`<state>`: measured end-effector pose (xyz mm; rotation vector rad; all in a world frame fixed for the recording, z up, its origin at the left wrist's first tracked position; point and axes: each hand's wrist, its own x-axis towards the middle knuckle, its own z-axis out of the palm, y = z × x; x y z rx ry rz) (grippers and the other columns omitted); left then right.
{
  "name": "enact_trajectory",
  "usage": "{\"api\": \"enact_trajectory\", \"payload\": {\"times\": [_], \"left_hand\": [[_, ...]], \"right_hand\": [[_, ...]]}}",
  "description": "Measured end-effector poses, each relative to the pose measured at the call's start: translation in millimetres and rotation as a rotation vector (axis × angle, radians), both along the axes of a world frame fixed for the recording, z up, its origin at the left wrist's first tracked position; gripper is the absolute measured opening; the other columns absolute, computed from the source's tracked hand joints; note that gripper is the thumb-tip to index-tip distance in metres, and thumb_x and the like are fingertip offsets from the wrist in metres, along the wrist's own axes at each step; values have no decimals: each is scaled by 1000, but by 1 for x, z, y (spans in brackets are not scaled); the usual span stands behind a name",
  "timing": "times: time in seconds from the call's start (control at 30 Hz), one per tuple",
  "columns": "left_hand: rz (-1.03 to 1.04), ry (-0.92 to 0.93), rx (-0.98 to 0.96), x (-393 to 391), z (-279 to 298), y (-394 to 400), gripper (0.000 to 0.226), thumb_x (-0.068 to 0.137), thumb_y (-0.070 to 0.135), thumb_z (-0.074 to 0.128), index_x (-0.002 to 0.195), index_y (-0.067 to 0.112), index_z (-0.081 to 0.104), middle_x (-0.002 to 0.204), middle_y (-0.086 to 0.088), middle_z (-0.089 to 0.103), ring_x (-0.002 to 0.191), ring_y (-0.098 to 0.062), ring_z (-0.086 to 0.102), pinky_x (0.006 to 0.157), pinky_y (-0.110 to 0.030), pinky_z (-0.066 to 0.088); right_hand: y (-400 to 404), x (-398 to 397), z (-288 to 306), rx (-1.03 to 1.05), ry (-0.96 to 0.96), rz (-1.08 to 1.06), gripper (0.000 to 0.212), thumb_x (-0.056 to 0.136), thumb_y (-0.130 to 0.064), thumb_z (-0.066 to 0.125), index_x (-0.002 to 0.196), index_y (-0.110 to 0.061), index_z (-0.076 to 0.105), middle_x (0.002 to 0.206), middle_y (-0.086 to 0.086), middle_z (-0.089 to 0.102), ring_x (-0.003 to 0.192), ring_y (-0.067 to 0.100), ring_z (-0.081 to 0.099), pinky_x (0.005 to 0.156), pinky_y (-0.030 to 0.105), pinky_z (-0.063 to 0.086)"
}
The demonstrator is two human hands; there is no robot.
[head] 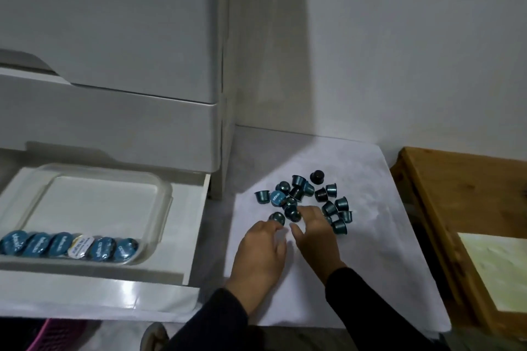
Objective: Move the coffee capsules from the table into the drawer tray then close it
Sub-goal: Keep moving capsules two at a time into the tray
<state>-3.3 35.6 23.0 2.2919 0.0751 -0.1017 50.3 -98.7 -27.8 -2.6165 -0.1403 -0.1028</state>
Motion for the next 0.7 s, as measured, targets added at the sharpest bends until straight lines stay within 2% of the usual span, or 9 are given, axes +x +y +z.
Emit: {"api": "enact_trajectory", "payload": {"times": [0.07,0.13,0.2,0.27,0.37,0.47,0.57,0.6,0.7], "left_hand": [[55,1,-28,11,-14,-8,24,87,11,53,108,16,62,104,-2,62,95,-14,57,76,-8,33],[101,13,-43,21,-28,-13,16,83,9,53,91,20,60,90,3,59,82,-11,53,64,-7,35],[145,19,1,31,-41,-17,18,79,13,52,71,28,47,77,10,52,69,-7,47,53,-10,32],[192,28,19,39,-51,-20,18,75,17,50,63,26,39,68,11,48,64,-8,45,49,-14,26],[194,36,6,48,-62,-25,13,74,19,52,67,25,44,70,10,51,68,-10,47,52,-14,27],[185,31,-25,52,-66,-22,7,76,16,57,80,22,58,79,7,59,75,-10,53,61,-15,37],[191,32,-88,50,-66,-21,12,79,16,60,90,20,63,86,7,64,80,-9,57,72,-19,45],[211,40,-120,49,-65,-22,12,79,17,61,90,21,64,86,7,65,81,-7,59,73,-17,46],[291,67,-202,46,-62,-20,9,82,21,61,89,24,66,82,15,66,78,6,60,69,0,40]], "right_hand": [[-4,12,-9,9,-19,55,24,76,-15,54,95,-3,61,87,14,62,79,32,61,73,28,46],[-6,20,-13,3,5,102,24,73,-15,56,94,-5,61,84,14,61,75,34,61,69,36,51],[-7,26,-17,-28,21,136,24,72,-10,61,95,-6,61,87,15,61,78,35,60,70,38,53],[-7,29,-22,-54,35,148,21,74,-9,64,95,-7,61,90,15,60,82,35,59,74,38,52],[-8,34,-27,-50,28,150,14,74,-9,63,88,-7,62,87,14,59,79,35,58,70,35,49],[-10,34,-31,-23,9,160,14,72,-11,63,85,-7,62,83,14,60,75,35,58,69,37,52],[-11,29,-36,5,17,168,17,73,-13,60,89,-6,62,86,14,60,77,34,58,71,38,53],[-11,26,-37,14,18,167,19,74,-14,57,91,-7,62,88,13,60,80,33,57,71,37,52],[-14,18,-40,54,-21,181,20,79,-17,49,95,-10,59,91,9,57,84,29,55,72,35,50]]}}
